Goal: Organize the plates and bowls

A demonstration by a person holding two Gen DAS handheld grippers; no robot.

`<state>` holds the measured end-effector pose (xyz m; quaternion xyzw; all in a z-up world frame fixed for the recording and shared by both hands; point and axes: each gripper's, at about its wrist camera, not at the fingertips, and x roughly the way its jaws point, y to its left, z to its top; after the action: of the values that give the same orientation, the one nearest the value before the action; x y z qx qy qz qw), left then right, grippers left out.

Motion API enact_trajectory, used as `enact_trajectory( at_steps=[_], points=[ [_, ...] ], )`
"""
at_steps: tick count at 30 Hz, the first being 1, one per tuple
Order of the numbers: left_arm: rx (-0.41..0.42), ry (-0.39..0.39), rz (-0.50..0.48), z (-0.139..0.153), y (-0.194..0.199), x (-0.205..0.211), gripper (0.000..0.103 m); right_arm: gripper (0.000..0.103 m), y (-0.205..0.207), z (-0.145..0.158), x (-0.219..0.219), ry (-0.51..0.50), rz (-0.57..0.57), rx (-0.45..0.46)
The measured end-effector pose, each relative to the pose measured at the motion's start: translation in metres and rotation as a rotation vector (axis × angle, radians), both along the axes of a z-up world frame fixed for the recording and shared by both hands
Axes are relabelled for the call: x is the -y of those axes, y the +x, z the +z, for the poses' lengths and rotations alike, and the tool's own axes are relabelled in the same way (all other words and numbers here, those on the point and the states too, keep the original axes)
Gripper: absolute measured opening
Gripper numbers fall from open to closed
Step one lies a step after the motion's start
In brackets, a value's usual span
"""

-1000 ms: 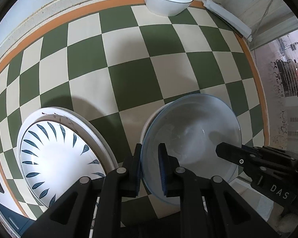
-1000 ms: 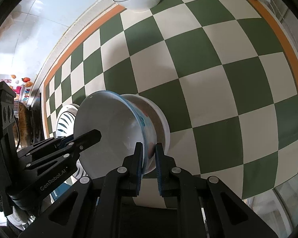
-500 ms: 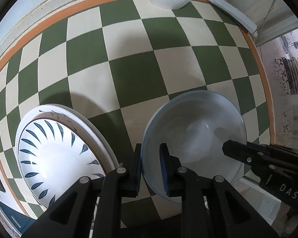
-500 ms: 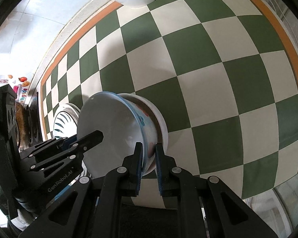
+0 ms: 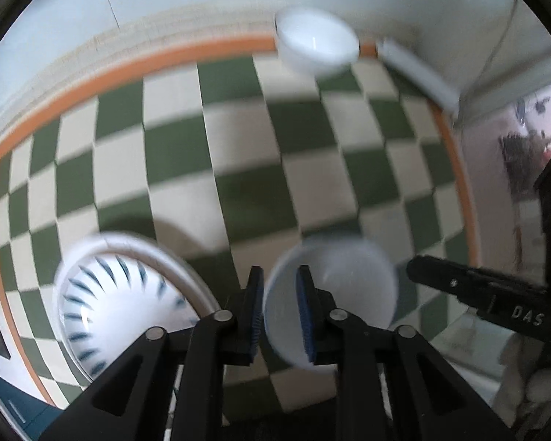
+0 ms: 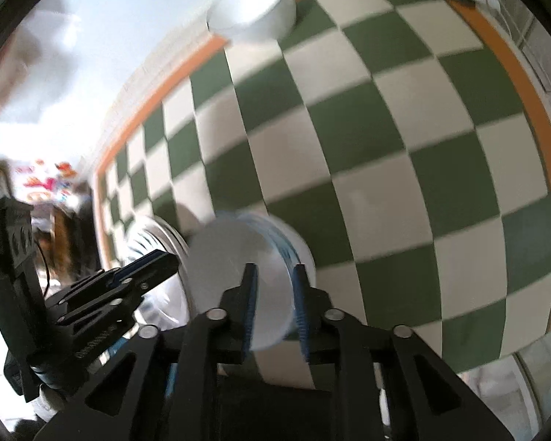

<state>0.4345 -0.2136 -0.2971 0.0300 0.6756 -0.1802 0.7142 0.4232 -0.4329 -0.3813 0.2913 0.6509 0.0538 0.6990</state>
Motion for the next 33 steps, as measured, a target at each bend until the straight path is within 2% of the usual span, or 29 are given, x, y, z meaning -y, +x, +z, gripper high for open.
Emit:
enact_trajectory(
  at_steps=[2,3,9,14,19,23,24,25,27,31,33],
  points=[
    [0.051,-0.019,0.024,0.012,0.026,0.002,0.026,0.041,0.013,0.009,0.009,0.006,-0.011,0.029],
    [0.067,-0.016,0.039,0.015,0.040,0.004,0.026,0.043,0.024,0.013,0.014,0.010,-0.015,0.052],
    [0.102,0.012,0.097,0.004,0.129,0.029,0.026,0.044,0.102,0.024,0.041,-0.026,-0.045,0.137],
    [0.043,0.011,0.118,-0.029,0.187,0.051,0.026,0.044,0.173,0.018,0.058,-0.089,-0.073,0.175],
    [-0.008,0.032,0.097,-0.061,0.223,0.074,0.027,0.044,0.231,-0.008,0.068,-0.130,-0.065,0.142],
    [-0.033,0.049,0.076,-0.084,0.238,0.086,0.025,0.043,0.255,-0.035,0.068,-0.134,-0.052,0.094],
    [-0.030,0.043,0.071,-0.087,0.240,0.088,0.024,0.040,0.258,-0.039,0.068,-0.137,-0.051,0.088],
    [-0.027,0.047,0.065,-0.090,0.241,0.090,0.018,0.036,0.262,-0.044,0.068,-0.147,-0.052,0.081],
    [-0.038,0.045,0.058,-0.095,0.241,0.092,0.012,0.011,0.264,-0.050,0.069,-0.140,-0.051,0.073],
    [-0.031,0.018,0.056,-0.095,0.236,0.095,0.011,0.011,0.264,-0.049,0.067,-0.147,-0.046,0.086],
    [-0.017,0.032,0.047,-0.092,0.233,0.097,0.011,0.011,0.264,-0.051,0.067,-0.152,-0.041,0.080]
  ],
)
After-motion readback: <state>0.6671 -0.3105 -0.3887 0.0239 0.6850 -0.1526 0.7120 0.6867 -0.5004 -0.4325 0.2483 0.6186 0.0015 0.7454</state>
